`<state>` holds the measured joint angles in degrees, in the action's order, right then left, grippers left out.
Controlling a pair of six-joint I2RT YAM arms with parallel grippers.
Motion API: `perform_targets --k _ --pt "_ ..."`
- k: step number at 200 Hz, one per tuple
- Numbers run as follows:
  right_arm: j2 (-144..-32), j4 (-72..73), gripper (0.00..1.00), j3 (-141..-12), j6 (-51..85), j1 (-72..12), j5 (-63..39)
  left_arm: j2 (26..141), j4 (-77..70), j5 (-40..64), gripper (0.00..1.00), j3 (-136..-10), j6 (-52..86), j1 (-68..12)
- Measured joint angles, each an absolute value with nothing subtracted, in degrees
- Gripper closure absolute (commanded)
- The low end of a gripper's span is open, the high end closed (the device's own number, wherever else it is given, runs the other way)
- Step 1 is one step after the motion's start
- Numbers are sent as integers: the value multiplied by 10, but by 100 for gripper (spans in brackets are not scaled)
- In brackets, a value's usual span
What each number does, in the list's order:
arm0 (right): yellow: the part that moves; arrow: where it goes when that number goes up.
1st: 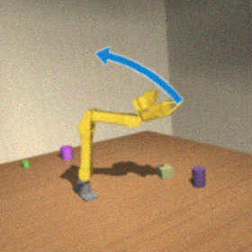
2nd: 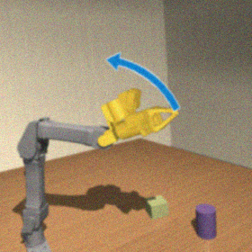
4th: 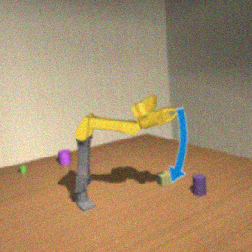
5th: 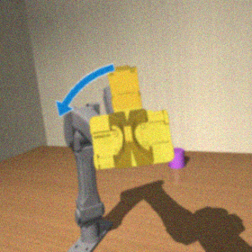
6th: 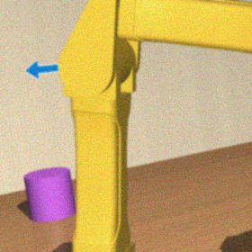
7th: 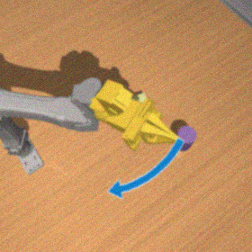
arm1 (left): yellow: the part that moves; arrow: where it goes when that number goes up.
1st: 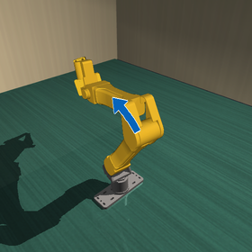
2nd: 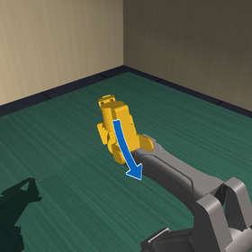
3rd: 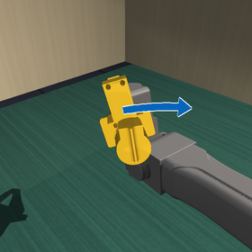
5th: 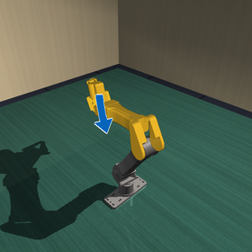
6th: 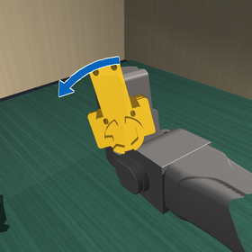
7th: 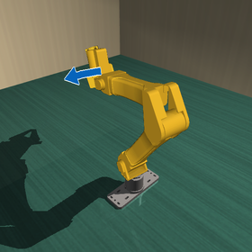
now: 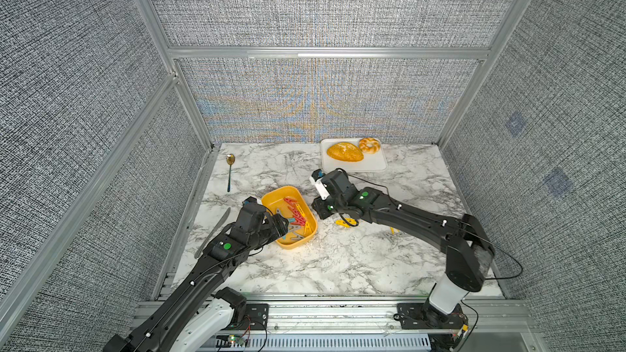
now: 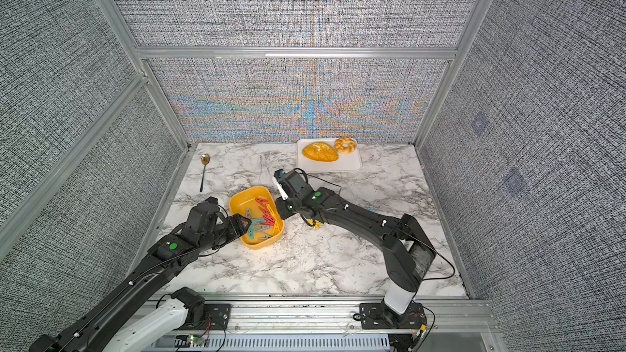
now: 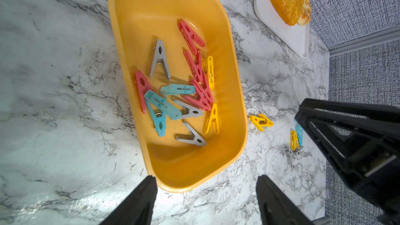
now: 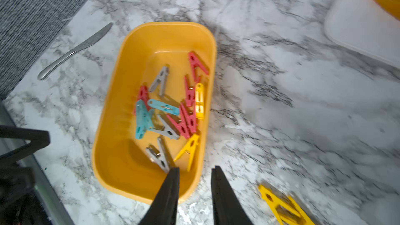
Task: Put the clothespins into the storage box
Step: Place the clothespin in the storage box, then pick up the clothespin from the center of the board.
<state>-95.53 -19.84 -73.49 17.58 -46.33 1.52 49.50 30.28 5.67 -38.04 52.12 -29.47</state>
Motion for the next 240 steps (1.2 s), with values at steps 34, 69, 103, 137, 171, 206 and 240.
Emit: perform_targets --k 34,69,103,137,171,206,240 --pt "-905 -185 70 -641 247 -389 66 535 275 81 26 -381 521 -303" --pt "-869 -172 70 -553 306 -307 96 556 248 92 26 -379 521 -318" --pt "-844 -142 69 -488 348 -229 101 556 228 95 26 -365 526 -324" --pt "-824 -105 68 -440 372 -167 97 546 221 95 26 -348 530 -325" --pt "-839 -80 68 -430 378 -117 77 560 203 99 26 -343 532 -330" --pt "-864 -60 68 -430 382 -89 55 601 188 110 26 -361 532 -343" --pt "-886 -45 69 -434 383 -79 40 632 168 116 26 -374 531 -359"
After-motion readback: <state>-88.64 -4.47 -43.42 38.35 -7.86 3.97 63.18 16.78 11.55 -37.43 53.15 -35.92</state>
